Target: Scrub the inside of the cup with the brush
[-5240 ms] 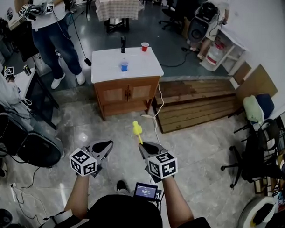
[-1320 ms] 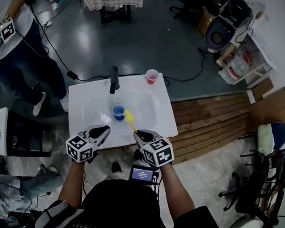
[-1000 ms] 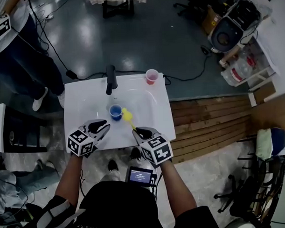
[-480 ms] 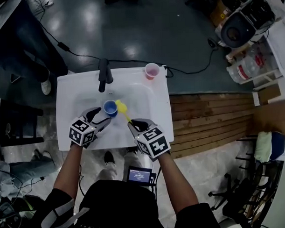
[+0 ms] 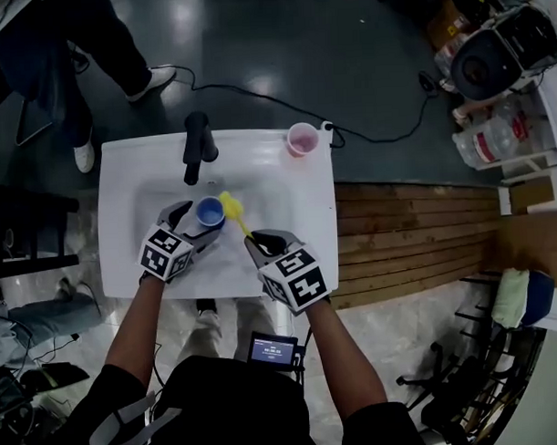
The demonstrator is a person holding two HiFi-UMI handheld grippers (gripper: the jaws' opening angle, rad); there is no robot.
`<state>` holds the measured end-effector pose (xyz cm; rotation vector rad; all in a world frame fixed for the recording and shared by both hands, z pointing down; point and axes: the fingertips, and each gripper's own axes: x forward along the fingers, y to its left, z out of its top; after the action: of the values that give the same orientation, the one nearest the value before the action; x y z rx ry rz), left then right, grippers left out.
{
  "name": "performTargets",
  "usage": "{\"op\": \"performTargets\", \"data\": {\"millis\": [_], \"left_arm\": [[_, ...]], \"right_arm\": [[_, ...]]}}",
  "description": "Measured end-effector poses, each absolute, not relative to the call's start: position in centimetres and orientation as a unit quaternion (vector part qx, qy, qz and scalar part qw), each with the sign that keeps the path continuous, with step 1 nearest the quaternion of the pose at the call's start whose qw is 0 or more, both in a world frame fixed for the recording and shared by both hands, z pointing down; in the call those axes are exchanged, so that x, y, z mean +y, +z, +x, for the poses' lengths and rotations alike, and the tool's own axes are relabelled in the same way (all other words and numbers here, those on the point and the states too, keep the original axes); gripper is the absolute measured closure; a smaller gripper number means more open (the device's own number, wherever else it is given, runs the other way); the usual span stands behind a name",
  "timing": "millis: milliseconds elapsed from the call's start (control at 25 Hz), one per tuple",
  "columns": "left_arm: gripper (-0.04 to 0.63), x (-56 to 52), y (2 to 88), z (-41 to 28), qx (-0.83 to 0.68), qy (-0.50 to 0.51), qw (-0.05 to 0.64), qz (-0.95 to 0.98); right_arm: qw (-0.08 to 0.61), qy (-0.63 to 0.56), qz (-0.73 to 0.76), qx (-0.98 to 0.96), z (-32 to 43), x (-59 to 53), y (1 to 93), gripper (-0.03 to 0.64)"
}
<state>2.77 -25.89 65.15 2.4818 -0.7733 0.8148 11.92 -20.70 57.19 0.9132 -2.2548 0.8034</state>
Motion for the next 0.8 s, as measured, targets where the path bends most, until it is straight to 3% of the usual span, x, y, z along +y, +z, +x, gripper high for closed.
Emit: {"op": "performTargets", "data": {"millis": [800], "left_arm": [[0.213, -27.8, 69.7, 4.5, -0.23, 0.365, 0.156, 0.888]], "right_arm": [[0.296, 0.32, 0.324, -0.84, 12.5, -22.7, 59.6, 0.575]]}}
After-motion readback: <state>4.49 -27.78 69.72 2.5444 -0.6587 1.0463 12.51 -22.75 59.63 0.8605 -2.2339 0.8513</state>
